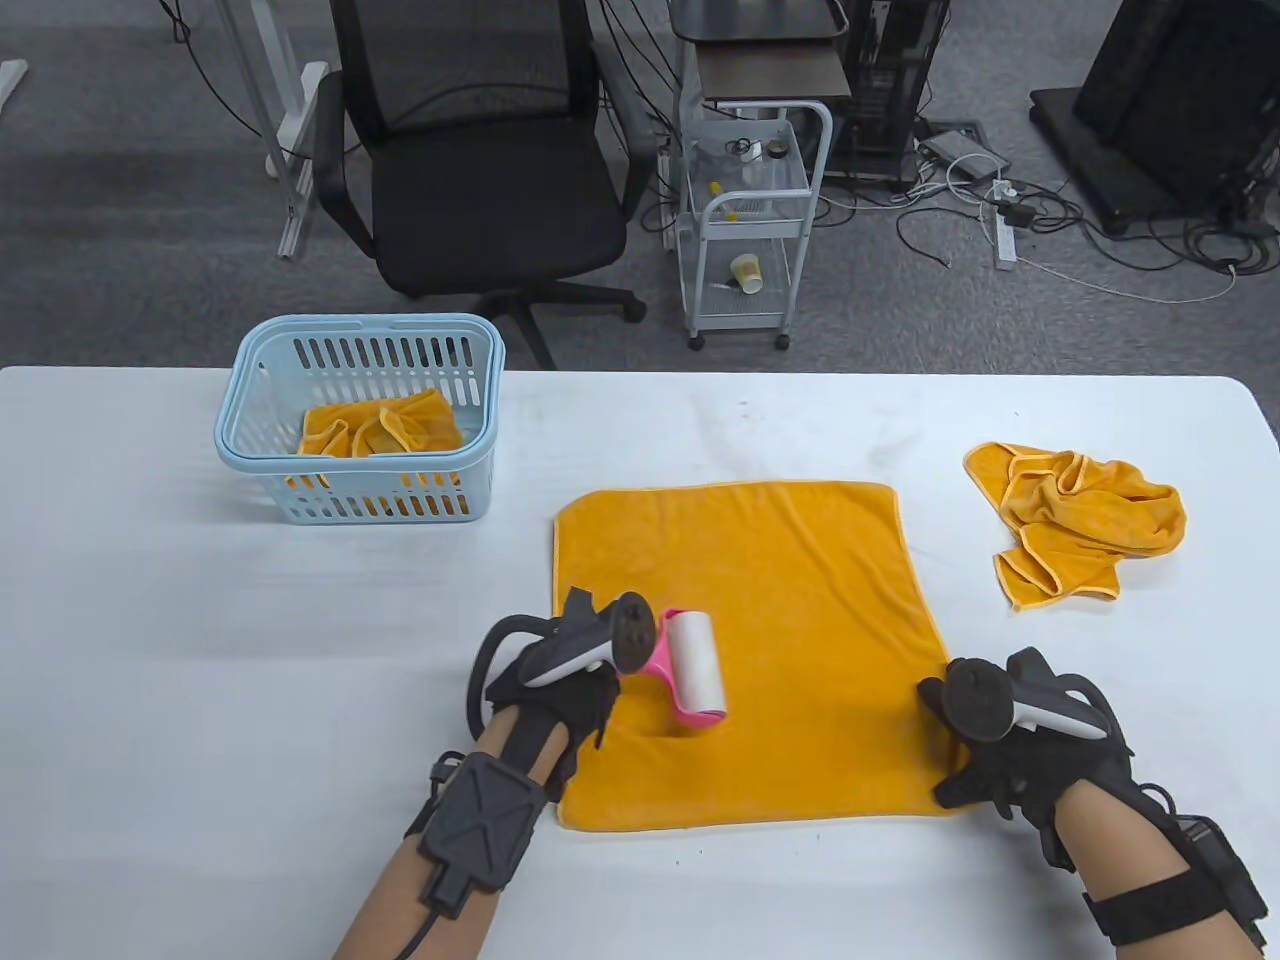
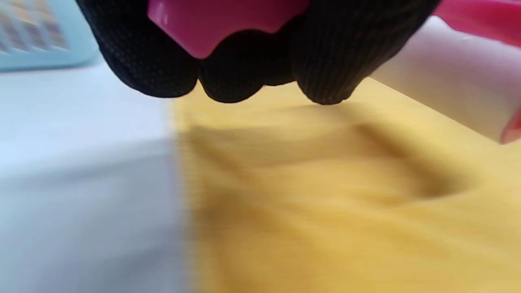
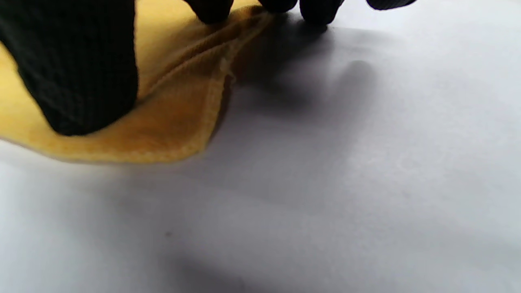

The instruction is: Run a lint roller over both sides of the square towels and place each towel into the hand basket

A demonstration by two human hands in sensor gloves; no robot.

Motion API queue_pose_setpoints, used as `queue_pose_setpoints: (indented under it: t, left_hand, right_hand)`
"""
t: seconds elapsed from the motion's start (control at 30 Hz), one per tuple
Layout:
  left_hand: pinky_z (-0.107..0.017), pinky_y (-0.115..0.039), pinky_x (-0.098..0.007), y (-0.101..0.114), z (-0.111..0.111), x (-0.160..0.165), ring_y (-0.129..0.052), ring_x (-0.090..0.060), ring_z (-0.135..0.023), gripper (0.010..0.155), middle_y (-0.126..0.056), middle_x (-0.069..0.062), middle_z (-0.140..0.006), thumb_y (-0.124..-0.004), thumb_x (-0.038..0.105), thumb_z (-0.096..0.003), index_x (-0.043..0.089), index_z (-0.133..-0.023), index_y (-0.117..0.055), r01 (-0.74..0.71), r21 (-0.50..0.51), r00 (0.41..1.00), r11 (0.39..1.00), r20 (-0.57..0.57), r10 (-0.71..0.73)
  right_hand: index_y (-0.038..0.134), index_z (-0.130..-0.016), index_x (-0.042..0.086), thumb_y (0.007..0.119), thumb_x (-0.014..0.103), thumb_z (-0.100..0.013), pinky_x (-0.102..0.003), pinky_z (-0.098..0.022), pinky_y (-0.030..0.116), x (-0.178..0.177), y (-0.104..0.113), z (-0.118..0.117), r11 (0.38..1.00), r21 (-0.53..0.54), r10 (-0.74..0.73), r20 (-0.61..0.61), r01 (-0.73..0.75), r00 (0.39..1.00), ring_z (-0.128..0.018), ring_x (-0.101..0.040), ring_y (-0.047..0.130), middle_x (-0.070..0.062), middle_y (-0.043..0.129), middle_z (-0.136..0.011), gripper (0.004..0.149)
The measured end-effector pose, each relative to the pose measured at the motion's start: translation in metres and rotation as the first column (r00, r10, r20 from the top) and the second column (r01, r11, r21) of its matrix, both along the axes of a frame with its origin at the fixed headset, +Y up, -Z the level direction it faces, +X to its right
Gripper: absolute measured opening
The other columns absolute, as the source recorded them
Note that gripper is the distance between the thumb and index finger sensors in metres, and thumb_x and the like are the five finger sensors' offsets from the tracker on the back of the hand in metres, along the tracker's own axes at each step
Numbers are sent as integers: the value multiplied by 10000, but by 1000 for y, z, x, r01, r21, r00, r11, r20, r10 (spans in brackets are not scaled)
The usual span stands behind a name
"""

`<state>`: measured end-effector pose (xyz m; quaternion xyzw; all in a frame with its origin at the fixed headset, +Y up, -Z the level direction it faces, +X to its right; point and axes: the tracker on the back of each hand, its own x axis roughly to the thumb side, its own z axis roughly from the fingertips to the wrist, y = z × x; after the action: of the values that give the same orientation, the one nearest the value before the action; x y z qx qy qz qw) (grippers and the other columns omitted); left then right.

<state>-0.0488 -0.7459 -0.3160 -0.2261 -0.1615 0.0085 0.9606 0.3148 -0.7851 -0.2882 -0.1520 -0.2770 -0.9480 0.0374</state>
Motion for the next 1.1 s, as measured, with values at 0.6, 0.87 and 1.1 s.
queue_pose_setpoints:
  t: [0.6,0.87,1.1]
  left_hand:
    - [-644,-782,-583,-20,21,-64,-903,-259,-816,449,-768,52,-960,-814,369,-518,381,-916,-607,302,22,952,953,-63,-300]
    - [-656,-771,-578,-22,29,-120,-890,-255,-831,448,-753,59,-974,-811,368,-519,392,-914,-601,227,-39,958,973,-171,-230]
    - [-638,-792,-525,-18,22,-171,-885,-216,-771,512,-744,59,-936,-810,403,-508,384,-945,-544,-115,4,915,993,-389,107]
  right_hand:
    - [325,-1148,183,918,591,-402,-743,-687,436,0,0,0,1000,1,-2,1,2,1000,-1055,-538,357,-231,256,-1165,1037]
    - [327,-1148,181,919,590,-403,-745,-686,437,0,0,0,1000,2,0,-1,0,1000,-1054,-540,360,-233,258,-1164,1036]
    - [326,-1148,181,918,590,-403,-743,-686,437,0,0,0,1000,1,0,-1,0,1000,-1053,-541,358,-234,257,-1164,1035]
